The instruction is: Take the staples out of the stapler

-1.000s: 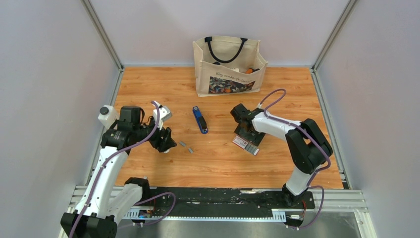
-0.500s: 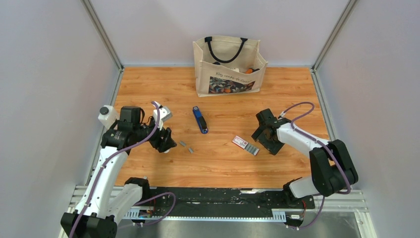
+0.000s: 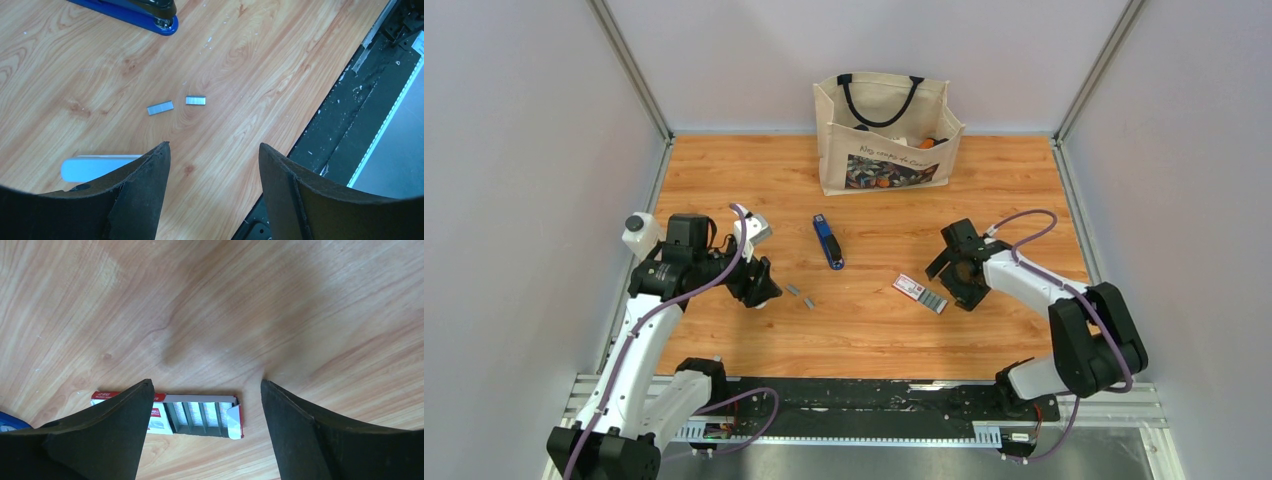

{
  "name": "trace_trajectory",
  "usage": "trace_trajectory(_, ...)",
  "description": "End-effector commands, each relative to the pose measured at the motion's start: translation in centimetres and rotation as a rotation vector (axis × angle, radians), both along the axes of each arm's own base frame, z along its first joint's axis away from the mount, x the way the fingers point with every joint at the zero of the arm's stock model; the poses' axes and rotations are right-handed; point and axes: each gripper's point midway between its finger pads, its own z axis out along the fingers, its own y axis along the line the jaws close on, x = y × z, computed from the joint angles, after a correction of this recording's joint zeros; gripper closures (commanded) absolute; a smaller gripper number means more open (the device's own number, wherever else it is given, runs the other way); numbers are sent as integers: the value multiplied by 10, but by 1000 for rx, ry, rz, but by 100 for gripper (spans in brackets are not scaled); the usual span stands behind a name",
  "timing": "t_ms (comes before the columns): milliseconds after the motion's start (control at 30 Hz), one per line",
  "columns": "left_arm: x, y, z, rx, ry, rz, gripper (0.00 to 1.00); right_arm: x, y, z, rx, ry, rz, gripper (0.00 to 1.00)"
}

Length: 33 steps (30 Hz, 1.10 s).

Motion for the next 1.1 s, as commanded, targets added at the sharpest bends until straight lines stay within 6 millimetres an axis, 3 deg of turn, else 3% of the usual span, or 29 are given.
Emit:
trace_trajectory(0, 6, -5, 21, -38, -63, -12, 27, 9, 9, -5, 35, 1, -14, 14)
trace_trajectory(300, 5, -9, 20, -70, -55, -7, 26, -1, 9, -15, -32, 90, 10, 15)
trace_trajectory(500, 2, -6, 19, -54, -77, -14, 26, 0, 22, -12, -25, 96, 10, 15)
trace_trajectory(800, 2, -6, 18, -54, -92, -21, 26, -14, 44, -19, -40, 161, 40, 13)
trace_trajectory(1067, 2, -2, 11, -24, -99, -20, 25, -5, 62, -16, -47, 147, 119, 14)
